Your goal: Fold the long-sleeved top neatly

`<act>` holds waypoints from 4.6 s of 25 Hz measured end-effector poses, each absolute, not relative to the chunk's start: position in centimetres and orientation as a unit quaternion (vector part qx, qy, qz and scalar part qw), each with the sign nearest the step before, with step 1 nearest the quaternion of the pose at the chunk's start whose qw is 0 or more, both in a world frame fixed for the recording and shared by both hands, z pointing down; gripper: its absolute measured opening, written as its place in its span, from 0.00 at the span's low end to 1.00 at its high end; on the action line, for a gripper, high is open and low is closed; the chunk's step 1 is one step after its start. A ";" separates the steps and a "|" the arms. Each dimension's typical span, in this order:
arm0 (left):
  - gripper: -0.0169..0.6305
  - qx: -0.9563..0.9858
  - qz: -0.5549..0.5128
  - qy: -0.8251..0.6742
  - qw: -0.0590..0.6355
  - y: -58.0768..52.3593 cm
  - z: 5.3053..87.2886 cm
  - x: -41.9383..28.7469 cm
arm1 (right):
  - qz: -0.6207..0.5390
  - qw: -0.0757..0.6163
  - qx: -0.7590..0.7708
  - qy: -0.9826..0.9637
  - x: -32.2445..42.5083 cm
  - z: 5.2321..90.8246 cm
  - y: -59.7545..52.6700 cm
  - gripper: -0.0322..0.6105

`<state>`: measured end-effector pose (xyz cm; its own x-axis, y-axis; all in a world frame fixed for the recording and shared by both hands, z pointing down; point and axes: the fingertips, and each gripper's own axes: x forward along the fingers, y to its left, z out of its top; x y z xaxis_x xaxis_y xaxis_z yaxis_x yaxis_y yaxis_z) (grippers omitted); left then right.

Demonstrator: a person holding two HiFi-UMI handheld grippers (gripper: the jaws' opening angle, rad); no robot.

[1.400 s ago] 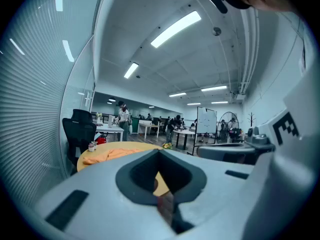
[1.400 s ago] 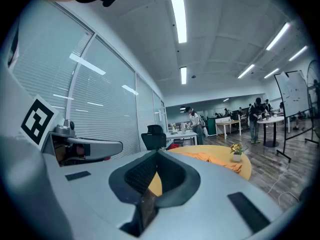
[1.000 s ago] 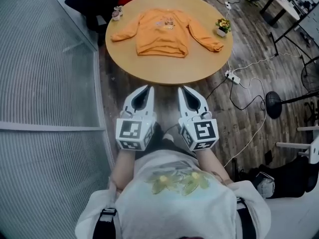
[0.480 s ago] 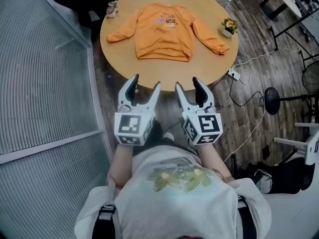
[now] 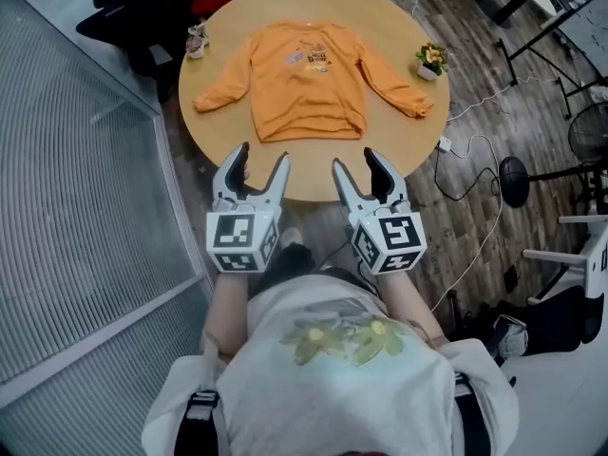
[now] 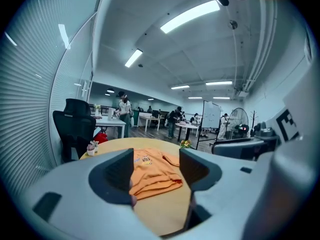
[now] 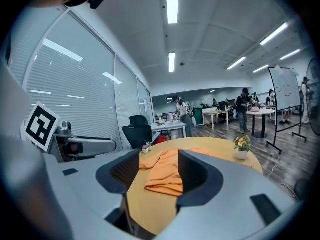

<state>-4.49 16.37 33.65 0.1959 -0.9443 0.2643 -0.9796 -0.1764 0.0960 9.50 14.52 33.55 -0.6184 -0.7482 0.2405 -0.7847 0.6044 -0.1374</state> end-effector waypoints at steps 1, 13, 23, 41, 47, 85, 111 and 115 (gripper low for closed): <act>0.44 0.766 0.073 -0.626 0.124 15.9 33.9 -4.8 | 0.118 0.082 0.435 -0.889 9.4 33.8 14.2 0.42; 0.44 0.776 0.094 -0.610 0.132 12.4 36.3 -7.3 | 0.154 0.087 0.511 -0.841 13.1 36.6 9.4 0.42; 0.44 0.788 0.118 -0.584 0.157 7.8 38.5 -4.3 | 0.183 0.097 0.542 -0.814 16.8 39.0 4.2 0.42; 0.44 0.833 0.180 -0.496 0.164 -5.5 41.5 8.1 | 0.296 0.092 0.620 -0.721 27.1 47.9 -7.7 0.42; 0.44 0.835 0.205 -0.479 0.177 -7.2 43.7 10.0 | 0.368 0.070 0.666 -0.646 31.9 53.3 -10.6 0.42; 0.44 0.812 0.217 -0.501 0.206 -11.3 46.0 0.4 | 0.275 -0.066 0.665 -0.691 31.2 41.2 -21.0 0.11; 0.44 0.737 0.174 -0.596 0.267 -8.7 49.2 -21.2 | 0.143 0.115 0.436 -0.881 -7.6 39.9 -30.8 0.11; 0.44 0.723 0.174 -0.608 0.279 -7.8 50.4 -24.4 | 0.168 0.198 0.399 -0.879 -14.1 48.4 -29.2 0.11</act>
<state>-24.40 -7.78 50.38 0.2007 -0.7815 0.5908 -0.9758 -0.1062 0.1910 -14.14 -29.22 48.36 -0.6027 -0.6352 0.4831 -0.7686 0.6247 -0.1375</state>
